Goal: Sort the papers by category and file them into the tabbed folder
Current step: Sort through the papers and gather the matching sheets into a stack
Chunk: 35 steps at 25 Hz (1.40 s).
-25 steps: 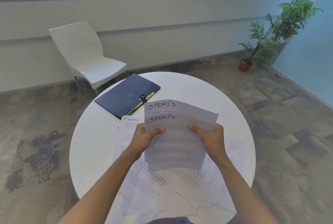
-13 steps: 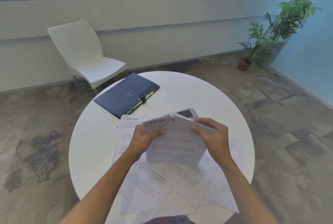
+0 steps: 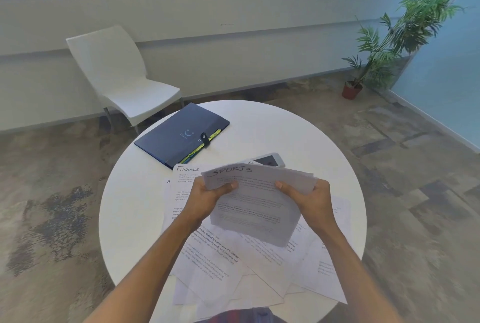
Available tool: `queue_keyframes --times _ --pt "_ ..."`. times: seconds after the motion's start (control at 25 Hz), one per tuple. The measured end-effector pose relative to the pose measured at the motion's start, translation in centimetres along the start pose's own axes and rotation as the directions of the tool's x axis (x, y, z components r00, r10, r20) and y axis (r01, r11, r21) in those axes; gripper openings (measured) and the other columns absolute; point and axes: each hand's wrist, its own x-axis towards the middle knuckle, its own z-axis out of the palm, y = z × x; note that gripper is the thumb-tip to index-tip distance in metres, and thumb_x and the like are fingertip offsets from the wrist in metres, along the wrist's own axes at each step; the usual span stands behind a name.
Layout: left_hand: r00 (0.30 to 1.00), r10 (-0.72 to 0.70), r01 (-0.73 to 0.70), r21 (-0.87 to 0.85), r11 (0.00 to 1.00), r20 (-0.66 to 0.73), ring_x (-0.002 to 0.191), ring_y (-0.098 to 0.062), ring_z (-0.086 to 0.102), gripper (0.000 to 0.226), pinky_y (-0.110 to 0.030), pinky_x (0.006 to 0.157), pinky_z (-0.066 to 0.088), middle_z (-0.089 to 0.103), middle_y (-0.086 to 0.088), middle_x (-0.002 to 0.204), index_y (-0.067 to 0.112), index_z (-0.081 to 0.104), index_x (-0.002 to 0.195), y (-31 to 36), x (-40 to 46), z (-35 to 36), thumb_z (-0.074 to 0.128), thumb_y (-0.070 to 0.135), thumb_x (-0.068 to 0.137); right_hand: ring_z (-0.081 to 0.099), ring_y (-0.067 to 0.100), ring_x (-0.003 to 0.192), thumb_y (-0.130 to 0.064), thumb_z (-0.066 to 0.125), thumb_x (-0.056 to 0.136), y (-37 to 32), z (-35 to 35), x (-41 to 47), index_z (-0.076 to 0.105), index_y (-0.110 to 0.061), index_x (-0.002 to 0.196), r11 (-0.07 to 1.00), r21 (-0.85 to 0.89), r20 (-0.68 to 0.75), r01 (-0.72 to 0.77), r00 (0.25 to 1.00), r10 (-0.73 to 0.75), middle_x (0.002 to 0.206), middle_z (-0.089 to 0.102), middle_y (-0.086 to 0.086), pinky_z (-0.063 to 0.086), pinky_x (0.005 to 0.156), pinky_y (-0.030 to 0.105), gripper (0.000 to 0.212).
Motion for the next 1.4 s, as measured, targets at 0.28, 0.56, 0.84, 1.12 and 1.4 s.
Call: queue_keyframes --times 0.28,0.56,0.84,1.12,1.4 --pt "0.999 -0.023 0.024 -0.036 0.999 0.027 0.092 -0.025 0.073 0.027 -0.044 0.081 0.059 0.076 0.000 0.103 0.022 0.073 0.106 1.2 0.6 -1.0 0.079 0.020 0.079 0.076 0.025 0.084 -0.012 0.077 0.084 1.1 0.8 0.0 0.075 -0.004 0.103 0.997 0.017 -0.001 -0.080 0.997 0.080 0.094 0.079 0.006 0.063 0.070 0.034 0.021" --pt "0.994 -0.089 0.094 -0.069 0.993 0.069 0.092 -0.028 0.074 0.027 -0.038 0.076 0.061 0.076 -0.006 0.102 0.014 0.072 0.108 0.0 0.1 -0.5 0.075 0.012 0.081 0.076 0.023 0.084 -0.013 0.079 0.081 0.7 1.7 0.1 0.075 -0.006 0.102 0.994 0.062 -0.008 -0.087 0.996 0.087 0.094 0.079 0.004 0.061 0.065 0.030 0.022" --pt "0.998 -0.060 0.062 -0.098 0.993 0.022 0.082 -0.023 0.075 0.018 -0.028 0.061 0.059 0.078 -0.002 0.094 0.018 0.072 0.101 0.6 0.1 0.0 0.072 0.010 0.084 0.076 0.022 0.080 -0.016 0.083 0.078 0.3 2.0 1.0 0.074 -0.013 0.096 0.994 0.081 -0.104 -0.073 0.991 0.081 0.089 0.078 0.003 0.061 0.062 0.030 0.021" --pt "1.000 0.006 -0.007 -0.057 0.998 -0.008 0.086 -0.022 0.074 0.027 -0.037 0.072 0.060 0.077 0.000 0.099 0.022 0.072 0.106 0.6 0.5 -0.3 0.075 0.013 0.081 0.074 0.012 0.072 -0.008 0.082 0.077 -0.2 2.6 0.6 0.075 -0.009 0.092 0.995 0.090 -0.089 0.040 0.995 -0.032 0.080 0.077 -0.002 0.058 0.058 0.026 0.017" --pt "1.000 0.004 -0.005 -0.014 1.000 -0.031 0.081 -0.016 0.074 0.024 -0.031 0.068 0.059 0.077 0.008 0.094 0.028 0.072 0.104 0.4 0.6 -0.3 0.074 0.016 0.083 0.070 0.012 0.062 -0.012 0.080 0.081 1.1 2.7 0.2 0.077 -0.006 0.092 1.000 0.016 -0.053 0.021 0.998 -0.020 0.075 0.076 0.001 0.052 0.053 0.024 0.014"
